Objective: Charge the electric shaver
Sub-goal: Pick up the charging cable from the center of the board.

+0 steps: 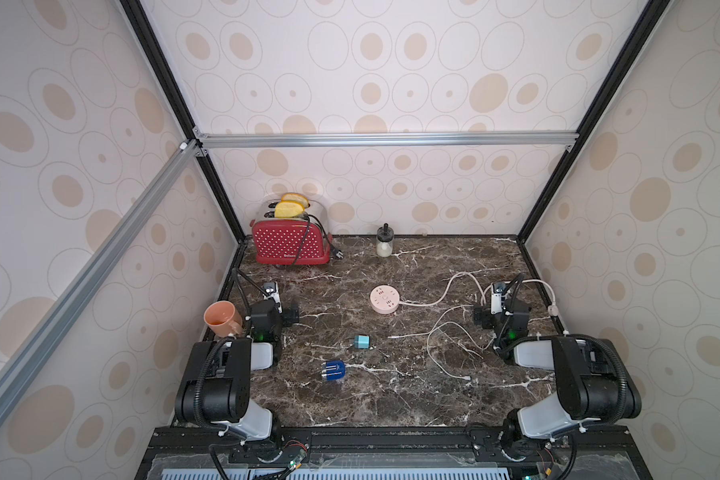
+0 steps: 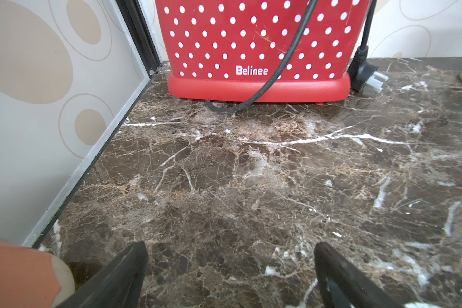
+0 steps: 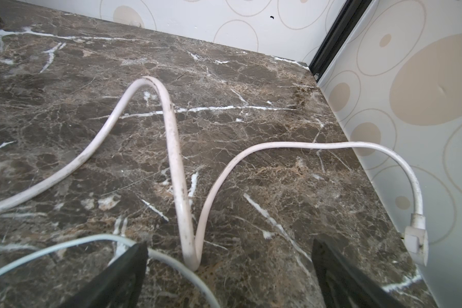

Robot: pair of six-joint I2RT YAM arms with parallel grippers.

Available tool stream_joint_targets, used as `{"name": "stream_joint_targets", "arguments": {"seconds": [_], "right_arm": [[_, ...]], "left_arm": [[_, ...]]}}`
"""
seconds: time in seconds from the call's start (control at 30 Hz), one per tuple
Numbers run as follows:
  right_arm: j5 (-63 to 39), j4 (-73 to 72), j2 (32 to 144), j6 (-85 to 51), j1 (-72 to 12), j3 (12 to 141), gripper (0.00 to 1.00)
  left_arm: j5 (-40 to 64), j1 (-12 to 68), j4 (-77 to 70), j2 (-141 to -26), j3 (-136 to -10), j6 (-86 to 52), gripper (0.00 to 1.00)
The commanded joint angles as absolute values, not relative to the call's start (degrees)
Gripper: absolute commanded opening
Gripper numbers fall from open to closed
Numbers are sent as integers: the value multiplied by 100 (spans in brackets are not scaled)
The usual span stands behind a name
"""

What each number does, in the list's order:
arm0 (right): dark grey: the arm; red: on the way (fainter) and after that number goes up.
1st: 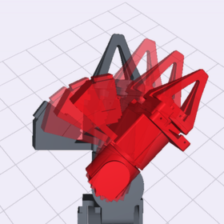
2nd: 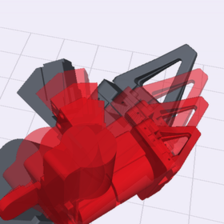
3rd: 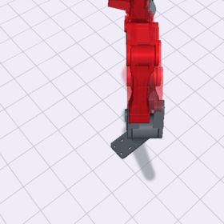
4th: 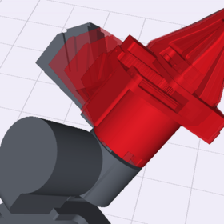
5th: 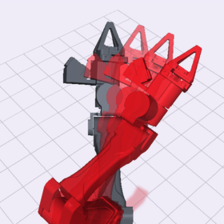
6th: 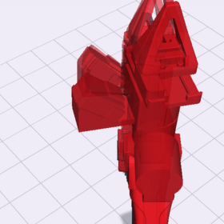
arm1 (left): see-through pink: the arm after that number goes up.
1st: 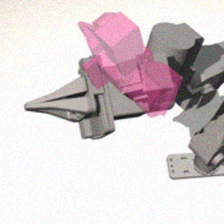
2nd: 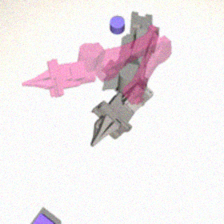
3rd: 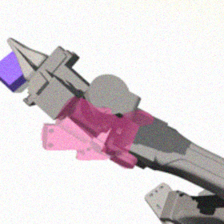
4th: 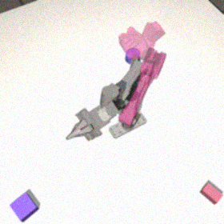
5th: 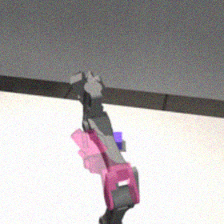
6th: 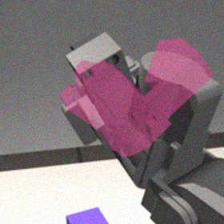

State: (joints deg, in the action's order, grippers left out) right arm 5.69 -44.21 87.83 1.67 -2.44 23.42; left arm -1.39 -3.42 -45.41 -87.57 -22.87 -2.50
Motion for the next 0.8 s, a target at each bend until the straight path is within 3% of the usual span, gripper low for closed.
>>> {"name": "stream_joint_targets", "arguments": {"seconds": [0.0,0.27,0.4,0.47,0.53,0.63,0.77], "right_arm": [[241,-4617,8742,401,-210,2325,100],[330,-3155,7153,529,-526,2334,100],[459,-2142,5968,807,-1164,2405,100],[235,-1641,5478,922,-1430,2544,99],[-619,-1123,5200,1007,-1683,2767,99],[-1780,-153,5503,1258,-1847,3427,99],[-2201,1084,6653,2149,-2509,4398,96]], "left_arm": [[-169,-305,-4711,-8815,-2468,-158,99],[-176,-307,-4706,-8813,-2474,-165,99],[-161,-295,-4792,-8765,-2444,-126,99],[-159,-233,-4146,-8397,-2631,-52,99],[-148,-87,-3196,-7831,-2926,140,99],[470,148,-2530,-6940,-3148,581,99],[1732,191,-1265,-6238,-3707,756,99]]}}
